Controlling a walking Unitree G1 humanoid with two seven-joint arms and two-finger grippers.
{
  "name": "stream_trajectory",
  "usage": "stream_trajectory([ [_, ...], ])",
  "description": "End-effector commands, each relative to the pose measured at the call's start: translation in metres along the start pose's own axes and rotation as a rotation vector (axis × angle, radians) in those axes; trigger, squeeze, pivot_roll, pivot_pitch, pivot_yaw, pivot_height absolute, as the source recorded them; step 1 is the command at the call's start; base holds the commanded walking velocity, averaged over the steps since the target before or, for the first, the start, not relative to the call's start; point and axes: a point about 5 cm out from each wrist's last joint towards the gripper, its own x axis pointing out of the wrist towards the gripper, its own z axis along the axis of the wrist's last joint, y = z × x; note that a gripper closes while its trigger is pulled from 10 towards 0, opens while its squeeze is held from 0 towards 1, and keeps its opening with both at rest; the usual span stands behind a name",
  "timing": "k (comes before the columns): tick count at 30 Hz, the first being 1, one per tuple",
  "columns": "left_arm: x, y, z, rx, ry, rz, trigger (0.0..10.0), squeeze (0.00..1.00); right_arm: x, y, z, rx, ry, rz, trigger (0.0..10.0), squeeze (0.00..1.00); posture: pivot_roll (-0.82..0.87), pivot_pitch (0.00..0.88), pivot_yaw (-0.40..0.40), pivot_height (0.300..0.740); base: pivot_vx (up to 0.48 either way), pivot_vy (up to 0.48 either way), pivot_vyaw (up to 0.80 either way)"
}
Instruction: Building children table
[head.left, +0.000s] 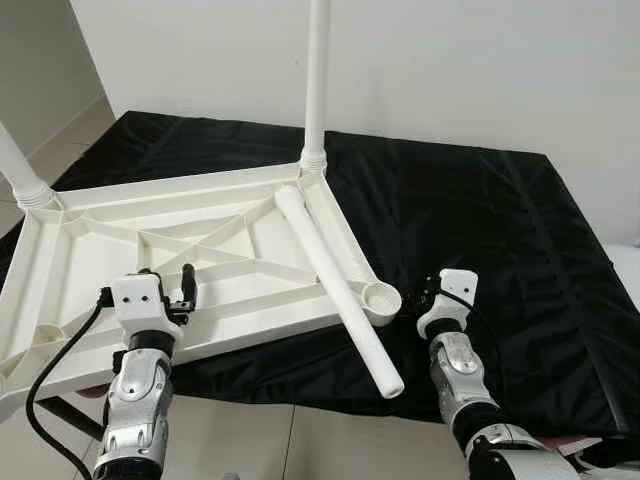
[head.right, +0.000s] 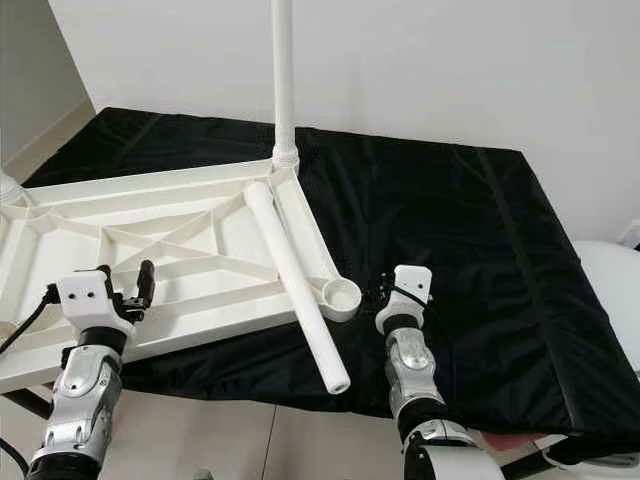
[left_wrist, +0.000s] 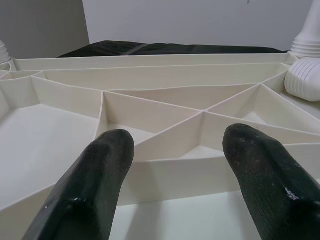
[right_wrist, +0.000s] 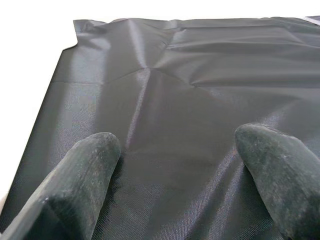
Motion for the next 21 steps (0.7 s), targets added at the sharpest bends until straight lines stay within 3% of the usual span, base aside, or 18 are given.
stream_trajectory([
  [1,-0.009,-0.001,-0.023,-0.003,0.12,0.005,10.0,0.0,-0.013,0.001,-0.022,0.008,0.103,0.005,10.0,0.0,0.05,0.0,-0.03,0.74,0.0,0.0,0.0],
  [21,-0.006,0.0,-0.021,0.0,0.114,0.008,10.0,0.0,-0.009,0.011,-0.004,0.031,-0.034,0.064,10.0,0.0,0.05,0.0,-0.022,0.74,0.0,0.0,0.0],
])
